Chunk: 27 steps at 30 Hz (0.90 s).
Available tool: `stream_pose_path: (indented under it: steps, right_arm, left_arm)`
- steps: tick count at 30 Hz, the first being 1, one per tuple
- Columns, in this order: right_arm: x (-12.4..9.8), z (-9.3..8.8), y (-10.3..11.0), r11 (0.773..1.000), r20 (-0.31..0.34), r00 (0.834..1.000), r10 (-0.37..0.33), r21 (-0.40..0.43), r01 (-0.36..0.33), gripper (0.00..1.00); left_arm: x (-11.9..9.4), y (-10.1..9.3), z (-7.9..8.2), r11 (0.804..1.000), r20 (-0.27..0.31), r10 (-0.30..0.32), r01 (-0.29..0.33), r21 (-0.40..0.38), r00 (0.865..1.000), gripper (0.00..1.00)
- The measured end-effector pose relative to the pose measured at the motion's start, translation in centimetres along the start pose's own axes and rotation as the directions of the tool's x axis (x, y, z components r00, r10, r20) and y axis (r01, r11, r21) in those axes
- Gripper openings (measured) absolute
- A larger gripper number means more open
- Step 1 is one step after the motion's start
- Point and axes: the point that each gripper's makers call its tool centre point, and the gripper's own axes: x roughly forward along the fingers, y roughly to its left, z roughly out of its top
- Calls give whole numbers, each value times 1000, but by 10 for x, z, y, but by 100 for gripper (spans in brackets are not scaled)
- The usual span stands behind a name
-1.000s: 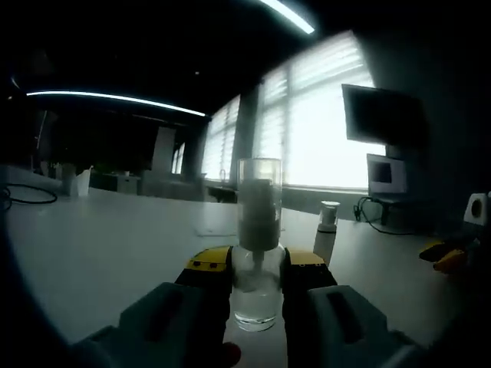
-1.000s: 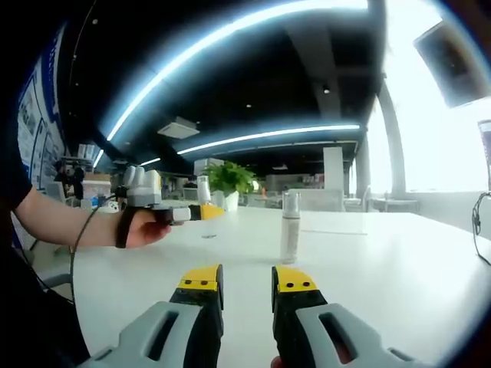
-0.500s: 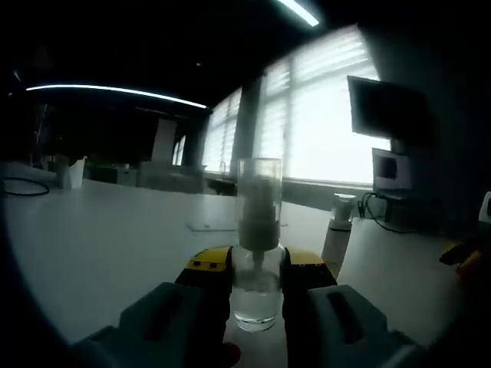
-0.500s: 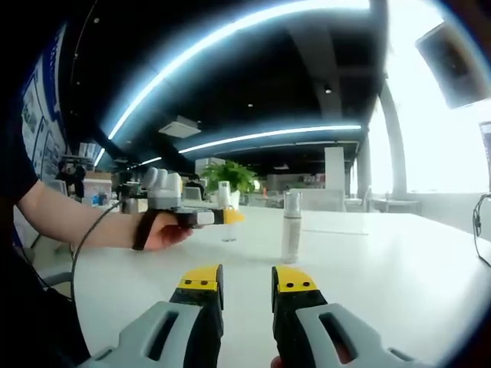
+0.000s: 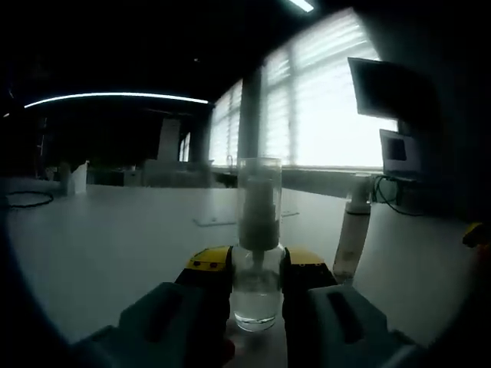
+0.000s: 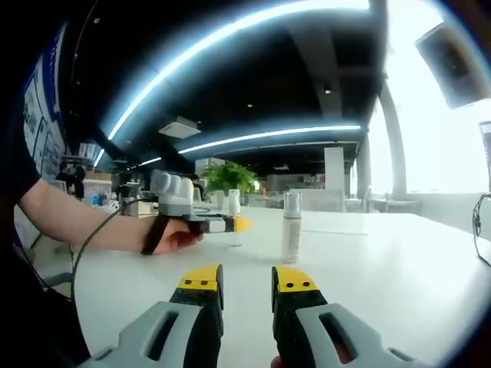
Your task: Clamp pump bottle remove cover press pump head put on cover
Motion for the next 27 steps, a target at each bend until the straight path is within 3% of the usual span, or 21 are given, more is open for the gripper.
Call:
stream_pose_path:
  steps: [2, 15, 23, 27]
  right_arm:
    - [0, 0, 0, 1000, -1, 1000, 0, -3, 0, 20]
    - [-1, 1, 1, 1000, 2, 1000, 3, -7, -3, 20]
    - [-1, 1, -3, 1000, 6, 1000, -3, 6, 3, 20]
    - [0, 1, -5, 1000, 11, 1000, -5, 22, 5, 20]
  left_arm:
    - [4, 8, -2, 1000, -11, 0, 0, 12, 1000, 16]
    - [-1, -2, -10, 999, -43, -12, 14, 32, 999, 16]
    - [-9, -7, -15, 998, -77, -49, 52, 46, 996, 30]
    - [-30, -8, -14, 998, -83, -55, 58, 39, 995, 35]
